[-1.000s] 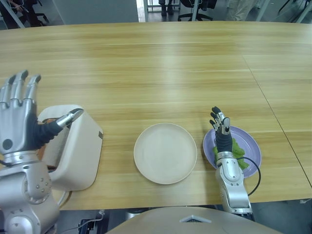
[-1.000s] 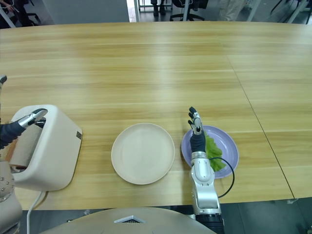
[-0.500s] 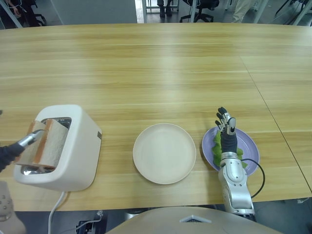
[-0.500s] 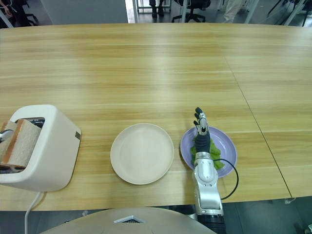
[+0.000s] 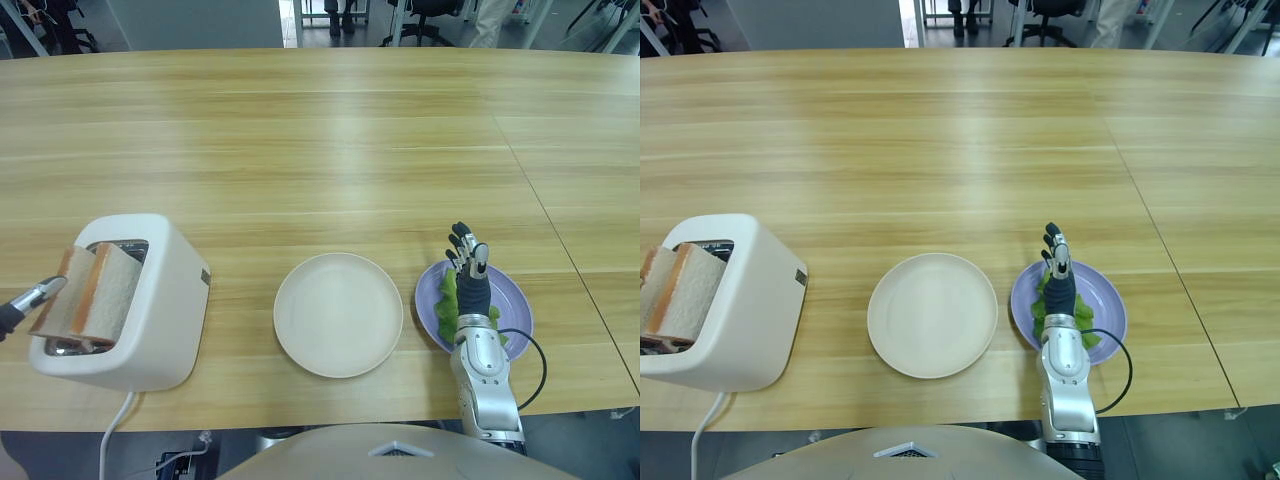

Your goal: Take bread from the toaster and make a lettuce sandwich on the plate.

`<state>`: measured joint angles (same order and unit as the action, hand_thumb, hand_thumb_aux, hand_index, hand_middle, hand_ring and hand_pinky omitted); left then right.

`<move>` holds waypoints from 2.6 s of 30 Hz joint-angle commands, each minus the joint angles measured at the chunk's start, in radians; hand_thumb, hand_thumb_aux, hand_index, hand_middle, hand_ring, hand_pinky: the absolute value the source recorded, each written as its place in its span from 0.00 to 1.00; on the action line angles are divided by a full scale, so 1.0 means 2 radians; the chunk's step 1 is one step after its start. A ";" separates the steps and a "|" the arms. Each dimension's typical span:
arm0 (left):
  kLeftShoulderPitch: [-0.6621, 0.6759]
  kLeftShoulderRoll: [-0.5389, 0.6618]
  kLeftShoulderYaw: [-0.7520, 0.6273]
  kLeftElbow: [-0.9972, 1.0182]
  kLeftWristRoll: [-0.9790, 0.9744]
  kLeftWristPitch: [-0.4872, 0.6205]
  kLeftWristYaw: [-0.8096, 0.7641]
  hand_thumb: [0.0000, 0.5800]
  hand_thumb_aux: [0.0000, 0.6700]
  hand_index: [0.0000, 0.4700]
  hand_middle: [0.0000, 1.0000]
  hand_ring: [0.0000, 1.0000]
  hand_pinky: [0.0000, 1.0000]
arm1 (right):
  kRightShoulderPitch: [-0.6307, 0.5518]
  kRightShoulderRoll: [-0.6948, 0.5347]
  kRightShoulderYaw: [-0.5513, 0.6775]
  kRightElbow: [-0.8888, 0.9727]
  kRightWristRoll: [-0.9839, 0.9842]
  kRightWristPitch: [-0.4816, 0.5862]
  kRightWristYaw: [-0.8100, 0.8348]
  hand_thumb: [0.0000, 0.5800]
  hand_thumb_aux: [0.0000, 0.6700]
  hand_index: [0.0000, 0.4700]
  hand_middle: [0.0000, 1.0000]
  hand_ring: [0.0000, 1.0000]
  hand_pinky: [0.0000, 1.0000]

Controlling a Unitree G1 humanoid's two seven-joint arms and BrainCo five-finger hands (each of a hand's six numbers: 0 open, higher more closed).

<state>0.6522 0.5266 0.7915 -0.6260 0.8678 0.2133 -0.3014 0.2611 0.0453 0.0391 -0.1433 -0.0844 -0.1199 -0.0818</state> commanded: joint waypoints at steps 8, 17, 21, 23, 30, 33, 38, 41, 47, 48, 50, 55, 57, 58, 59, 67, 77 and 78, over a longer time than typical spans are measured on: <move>0.023 -0.010 -0.037 0.009 0.005 -0.011 -0.020 0.00 0.00 0.00 0.00 0.00 0.00 | 0.003 -0.002 -0.007 -0.011 0.006 0.007 0.001 0.00 0.00 0.00 0.00 0.00 0.00; 0.019 -0.011 -0.033 0.013 -0.006 -0.001 -0.022 0.00 0.00 0.00 0.00 0.00 0.00 | 0.006 -0.003 -0.012 -0.012 0.008 0.006 0.001 0.00 0.00 0.00 0.00 0.00 0.00; 0.020 -0.005 -0.022 0.031 -0.013 0.001 -0.019 0.05 0.02 0.02 0.00 0.00 0.00 | 0.005 -0.004 -0.011 -0.011 0.009 0.005 0.001 0.00 0.00 0.00 0.00 0.00 0.00; 0.020 -0.002 -0.019 0.044 -0.014 0.003 -0.016 0.11 0.05 0.05 0.00 0.00 0.00 | 0.005 -0.004 -0.012 -0.011 0.010 0.005 0.000 0.00 0.00 0.00 0.00 0.00 0.00; 0.026 -0.002 -0.035 0.047 -0.005 0.006 -0.018 0.84 0.60 0.58 0.00 0.00 0.00 | 0.005 -0.005 -0.014 -0.012 0.013 0.002 -0.001 0.00 0.00 0.00 0.00 0.00 0.00; 0.025 -0.001 -0.039 0.047 -0.007 0.008 -0.021 0.80 0.55 0.54 0.00 0.00 0.00 | 0.007 -0.004 -0.014 -0.013 0.013 0.002 -0.001 0.00 0.00 0.00 0.00 0.00 0.00; 0.022 -0.006 -0.042 0.042 -0.029 0.007 -0.025 0.96 0.80 0.78 0.00 0.00 0.00 | 0.005 -0.004 -0.014 -0.012 0.013 0.002 -0.001 0.00 0.00 0.00 0.00 0.00 0.00; 0.016 -0.009 -0.044 0.033 -0.044 0.007 -0.027 1.00 1.00 0.98 0.00 0.00 0.00 | 0.005 -0.004 -0.014 -0.010 0.012 0.002 0.000 0.00 0.00 0.00 0.00 0.00 0.00; 0.005 -0.016 -0.038 0.014 -0.061 0.010 -0.022 0.86 0.62 0.61 0.00 0.00 0.00 | 0.003 -0.005 -0.012 -0.006 0.010 0.002 0.001 0.00 0.00 0.00 0.00 0.00 0.00; 0.004 -0.016 -0.037 0.012 -0.063 0.011 -0.022 0.87 0.64 0.62 0.00 0.00 0.00 | 0.003 -0.005 -0.012 -0.005 0.010 0.003 0.002 0.00 0.00 0.00 0.00 0.00 0.00; 0.000 -0.017 -0.033 0.006 -0.069 0.012 -0.022 0.88 0.66 0.64 0.00 0.00 0.00 | 0.002 -0.005 -0.010 -0.003 0.008 0.003 0.002 0.00 0.00 0.00 0.00 0.00 0.00; -0.011 -0.017 -0.026 -0.014 -0.078 0.016 -0.024 0.93 0.74 0.73 0.00 0.00 0.00 | 0.003 -0.004 -0.008 -0.002 0.006 0.004 0.000 0.00 0.00 0.00 0.00 0.00 0.00; -0.013 -0.019 -0.022 -0.022 -0.080 0.018 -0.021 0.96 0.80 0.78 0.00 0.00 0.00 | 0.002 -0.005 -0.007 -0.002 0.005 0.005 0.000 0.00 0.00 0.00 0.00 0.00 0.00; -0.014 -0.019 -0.020 -0.026 -0.079 0.019 -0.020 0.97 0.82 0.81 0.00 0.00 0.00 | 0.001 -0.005 -0.006 -0.002 0.005 0.005 0.000 0.00 0.00 0.00 0.00 0.00 0.00; -0.018 -0.019 -0.015 -0.031 -0.079 0.022 -0.017 0.97 0.82 0.81 0.00 0.00 0.00 | 0.001 -0.005 -0.006 -0.001 0.005 0.005 0.000 0.00 0.00 0.00 0.00 0.00 0.00; -0.046 -0.016 0.007 -0.045 -0.081 0.028 -0.007 1.00 1.00 0.98 0.32 0.32 0.32 | -0.001 -0.006 -0.006 0.002 0.005 0.004 0.000 0.00 0.00 0.00 0.00 0.00 0.00; -0.079 -0.012 0.031 -0.059 -0.114 0.035 -0.009 1.00 1.00 0.98 1.00 1.00 1.00 | -0.003 -0.006 -0.003 0.001 0.005 0.006 0.000 0.00 0.00 0.00 0.00 0.00 0.00; -0.084 -0.011 0.033 -0.061 -0.118 0.033 -0.009 1.00 1.00 0.98 1.00 1.00 1.00 | -0.003 -0.006 -0.003 0.001 0.005 0.007 0.000 0.00 0.00 0.00 0.00 0.00 0.00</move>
<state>0.4970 0.4947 0.8401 -0.7241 0.6558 0.2770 -0.3210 0.2563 0.0354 0.0309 -0.1524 -0.0679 -0.1197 -0.0827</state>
